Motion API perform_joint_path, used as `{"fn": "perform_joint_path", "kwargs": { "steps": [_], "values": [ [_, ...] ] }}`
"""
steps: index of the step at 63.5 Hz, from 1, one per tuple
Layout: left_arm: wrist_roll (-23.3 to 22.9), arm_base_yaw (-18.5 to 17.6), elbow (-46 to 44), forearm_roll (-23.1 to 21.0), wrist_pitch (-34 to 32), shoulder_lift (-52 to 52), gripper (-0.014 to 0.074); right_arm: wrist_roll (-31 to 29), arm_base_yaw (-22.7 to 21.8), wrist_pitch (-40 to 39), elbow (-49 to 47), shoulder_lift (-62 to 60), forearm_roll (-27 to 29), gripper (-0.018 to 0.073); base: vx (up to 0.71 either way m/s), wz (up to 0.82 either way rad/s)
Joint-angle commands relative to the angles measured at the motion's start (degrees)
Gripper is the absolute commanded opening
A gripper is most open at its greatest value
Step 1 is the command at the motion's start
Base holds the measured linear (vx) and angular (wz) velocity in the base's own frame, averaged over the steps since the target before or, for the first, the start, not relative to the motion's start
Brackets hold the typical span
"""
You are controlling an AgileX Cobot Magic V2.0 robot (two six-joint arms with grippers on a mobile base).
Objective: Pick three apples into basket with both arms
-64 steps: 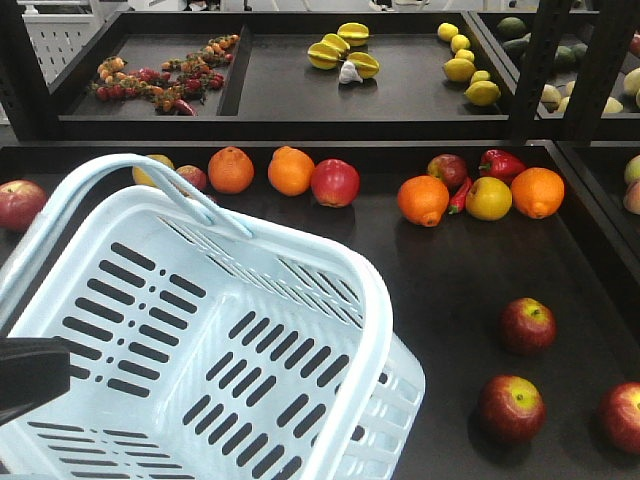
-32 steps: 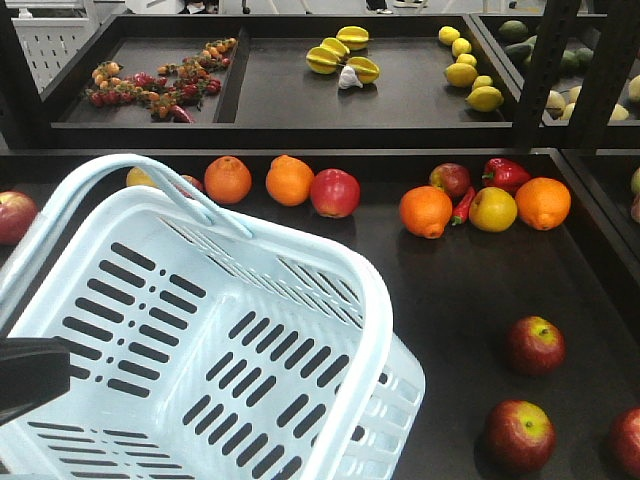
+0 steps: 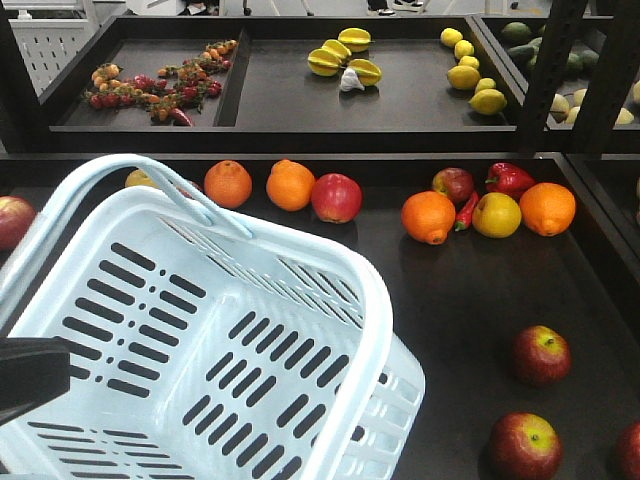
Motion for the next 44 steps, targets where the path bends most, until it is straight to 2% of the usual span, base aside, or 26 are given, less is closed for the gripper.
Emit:
{"fn": "perform_joint_path", "kwargs": {
  "steps": [1, 44],
  "values": [
    [-0.3, -0.3, -1.6, -3.0, -4.6, -0.1, -0.0008, -0.2, -0.3, -4.0, 0.2, -0.7, -0.5, -0.0005, 0.0, 0.01],
    [-0.3, -0.3, -1.6, -3.0, -4.6, -0.1, -0.0008, -0.2, -0.3, -4.0, 0.2, -0.7, -0.5, -0.0005, 0.0, 0.0]
  ]
}}
